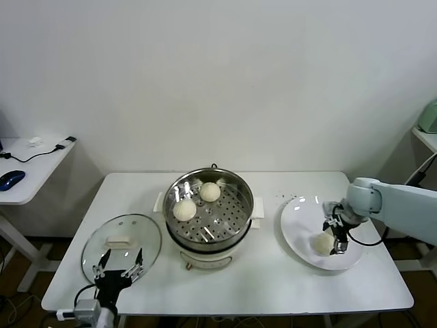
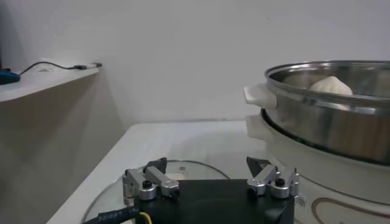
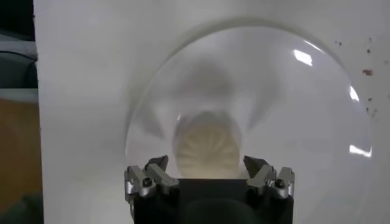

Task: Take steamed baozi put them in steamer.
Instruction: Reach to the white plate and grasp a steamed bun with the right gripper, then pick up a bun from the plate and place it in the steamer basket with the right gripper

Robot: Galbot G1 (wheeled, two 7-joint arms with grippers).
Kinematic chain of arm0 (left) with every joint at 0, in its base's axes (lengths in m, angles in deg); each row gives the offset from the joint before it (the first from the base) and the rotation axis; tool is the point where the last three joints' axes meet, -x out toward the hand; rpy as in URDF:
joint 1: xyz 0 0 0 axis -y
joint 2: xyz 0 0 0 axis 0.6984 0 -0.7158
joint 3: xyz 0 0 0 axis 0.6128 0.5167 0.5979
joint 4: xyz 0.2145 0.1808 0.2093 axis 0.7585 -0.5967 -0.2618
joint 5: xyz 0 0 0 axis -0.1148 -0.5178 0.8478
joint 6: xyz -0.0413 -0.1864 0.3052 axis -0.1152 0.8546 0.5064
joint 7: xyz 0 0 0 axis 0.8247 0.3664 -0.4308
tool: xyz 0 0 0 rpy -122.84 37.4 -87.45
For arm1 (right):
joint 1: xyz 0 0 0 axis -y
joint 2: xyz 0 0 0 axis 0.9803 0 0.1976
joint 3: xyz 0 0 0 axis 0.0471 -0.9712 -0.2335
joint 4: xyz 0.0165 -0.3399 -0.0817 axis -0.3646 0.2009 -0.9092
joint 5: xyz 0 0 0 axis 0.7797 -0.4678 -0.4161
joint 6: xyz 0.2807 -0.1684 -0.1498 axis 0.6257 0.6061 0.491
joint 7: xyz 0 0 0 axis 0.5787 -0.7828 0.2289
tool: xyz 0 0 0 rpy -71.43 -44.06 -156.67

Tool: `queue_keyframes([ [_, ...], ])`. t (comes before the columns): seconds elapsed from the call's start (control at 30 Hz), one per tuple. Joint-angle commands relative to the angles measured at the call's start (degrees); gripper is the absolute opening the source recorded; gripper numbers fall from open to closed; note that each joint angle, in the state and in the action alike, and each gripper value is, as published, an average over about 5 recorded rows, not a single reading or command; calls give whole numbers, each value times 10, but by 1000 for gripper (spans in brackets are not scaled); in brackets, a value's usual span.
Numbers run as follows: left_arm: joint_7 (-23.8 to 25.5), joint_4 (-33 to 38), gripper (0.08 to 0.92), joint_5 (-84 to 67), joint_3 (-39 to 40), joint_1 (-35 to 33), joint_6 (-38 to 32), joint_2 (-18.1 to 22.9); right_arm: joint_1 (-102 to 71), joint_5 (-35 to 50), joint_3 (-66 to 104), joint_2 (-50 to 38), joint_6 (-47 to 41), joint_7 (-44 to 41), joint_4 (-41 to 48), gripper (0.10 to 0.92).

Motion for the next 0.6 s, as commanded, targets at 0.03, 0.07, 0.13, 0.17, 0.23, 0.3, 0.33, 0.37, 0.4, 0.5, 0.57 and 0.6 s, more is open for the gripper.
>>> queue_keyframes([
  [0.03, 0, 0, 823, -1, 0, 0, 0, -1, -31, -14, 28, -3, -2, 3, 13, 822],
  [0.07, 0, 0, 823, -1, 0, -1, 0, 0, -31, -16, 28, -3, -2, 3, 13, 814],
  [0.13, -1, 1, 823, 0, 0, -2, 0, 0, -31, -18, 29, -3, -1, 3, 13, 782],
  [0.17, -1, 1, 823, 0, 0, -3, 0, 0, -31, -18, 32, -3, -1, 4, 12, 760],
  [0.23, -1, 2, 823, 0, 0, -4, -1, 2, -30, -16, 38, -4, -1, 5, 9, 716],
  [0.3, -1, 3, 823, 1, 1, -5, -1, 2, -24, -13, 43, -6, 0, 4, 3, 691],
  [0.33, -1, 4, 823, 1, 1, -5, -1, 3, -17, -10, 42, -7, 1, 1, -1, 683],
  [0.37, -1, 5, 823, 1, 1, -6, -1, 3, -5, -6, 37, -9, 2, -2, -7, 678],
  [0.4, -1, 6, 823, 1, 1, -7, -1, 3, 10, -2, 30, -10, 4, -6, -13, 671],
  [0.5, -1, 9, 823, 2, 1, -9, -1, 3, 100, 22, -13, -6, 19, -27, -30, 660],
  [0.57, -1, 12, 823, 2, 1, -11, -1, 2, 184, 46, -59, 9, 33, -44, -38, 656],
  [0.6, -1, 13, 823, 2, 1, -13, -1, 2, 228, 62, -85, 24, 43, -53, -39, 655],
])
